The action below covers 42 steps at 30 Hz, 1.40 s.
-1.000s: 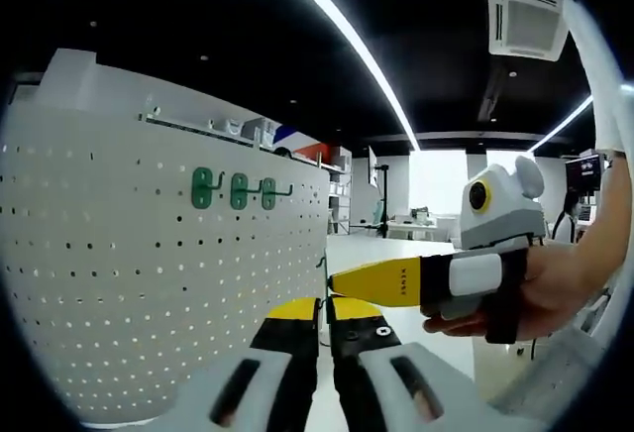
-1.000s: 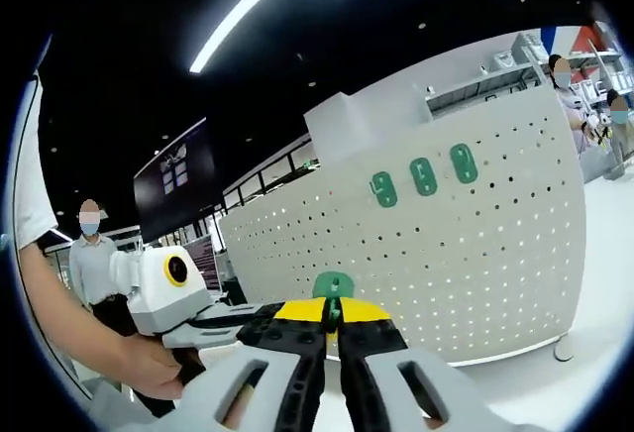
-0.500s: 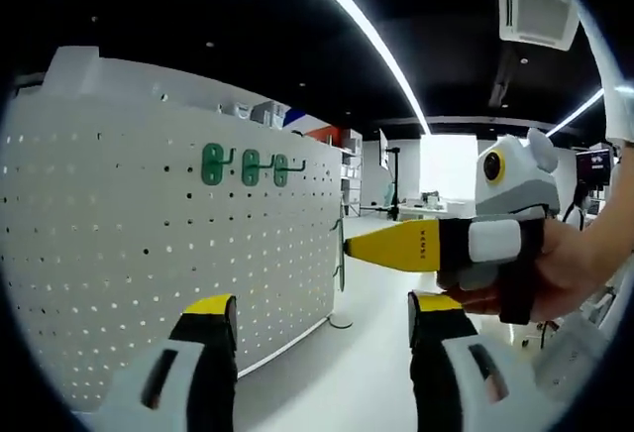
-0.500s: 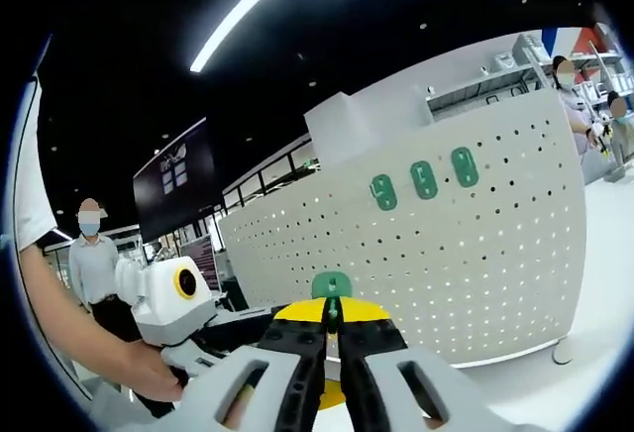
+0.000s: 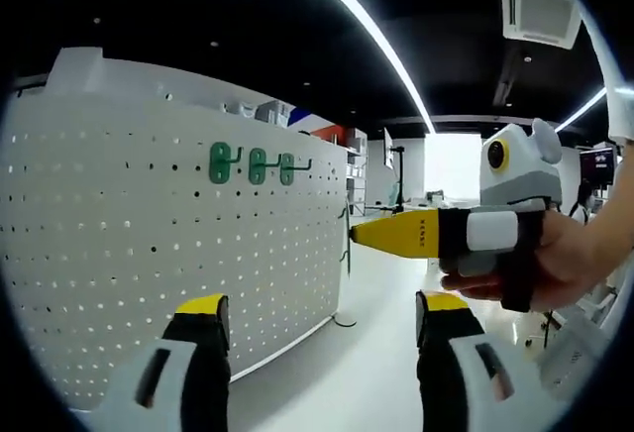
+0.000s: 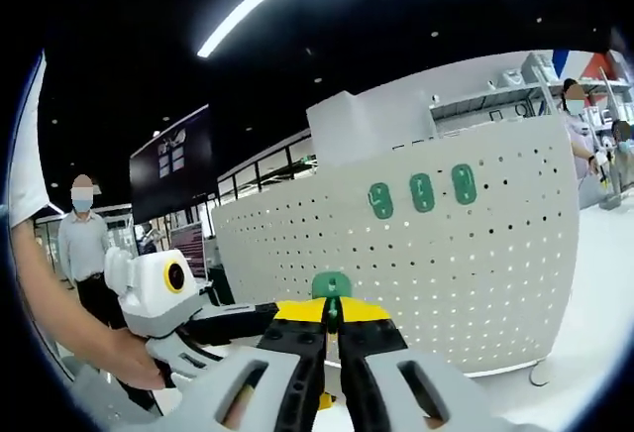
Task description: Insert the hook assembly into the mounting plate slot until the hook locks in place.
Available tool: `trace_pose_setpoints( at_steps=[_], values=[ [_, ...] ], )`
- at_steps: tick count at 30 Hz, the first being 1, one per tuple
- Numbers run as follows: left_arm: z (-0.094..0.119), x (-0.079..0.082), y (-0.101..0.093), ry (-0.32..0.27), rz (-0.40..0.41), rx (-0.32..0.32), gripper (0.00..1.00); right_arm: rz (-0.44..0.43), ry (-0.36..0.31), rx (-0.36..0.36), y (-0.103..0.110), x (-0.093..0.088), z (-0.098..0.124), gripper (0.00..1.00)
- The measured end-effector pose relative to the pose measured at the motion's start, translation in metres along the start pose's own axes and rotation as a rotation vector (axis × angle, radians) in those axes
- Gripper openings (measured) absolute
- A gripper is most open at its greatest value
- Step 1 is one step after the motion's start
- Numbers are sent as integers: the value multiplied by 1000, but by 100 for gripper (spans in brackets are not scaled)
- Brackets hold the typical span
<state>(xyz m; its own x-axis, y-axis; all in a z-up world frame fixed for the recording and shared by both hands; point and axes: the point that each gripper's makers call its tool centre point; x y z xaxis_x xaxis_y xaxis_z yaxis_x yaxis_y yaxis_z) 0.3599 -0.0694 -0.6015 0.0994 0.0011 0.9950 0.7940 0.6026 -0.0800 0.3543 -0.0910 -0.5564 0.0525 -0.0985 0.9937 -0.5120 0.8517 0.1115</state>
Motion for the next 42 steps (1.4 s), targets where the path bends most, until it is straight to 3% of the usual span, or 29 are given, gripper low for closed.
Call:
trace_pose_setpoints(
  at_steps=[7, 17, 42],
  values=[
    [3, 2, 3, -5, -2, 11, 79, 84, 7, -49, -11, 11, -2, 1],
    [14, 6, 12, -19, 8, 37, 78, 116, -4, -106, -34, 24, -2, 1],
    [48, 8, 34, -38, 14, 110, 77, 237, -33, -269, -113, 72, -8, 1]
  ],
)
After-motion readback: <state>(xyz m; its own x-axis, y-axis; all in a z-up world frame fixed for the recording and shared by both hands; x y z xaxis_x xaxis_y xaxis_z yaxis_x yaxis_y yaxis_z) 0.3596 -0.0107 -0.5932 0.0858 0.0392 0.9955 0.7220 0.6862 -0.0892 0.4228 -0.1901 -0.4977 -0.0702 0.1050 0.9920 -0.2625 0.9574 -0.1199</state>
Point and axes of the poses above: the point that each gripper's makers call its tool centre point, and the gripper's own axes: z roughly backward along the fingers, y roughly to its left, x roughly out of its top, and after that the axes turned 1 degree about z, right-handed
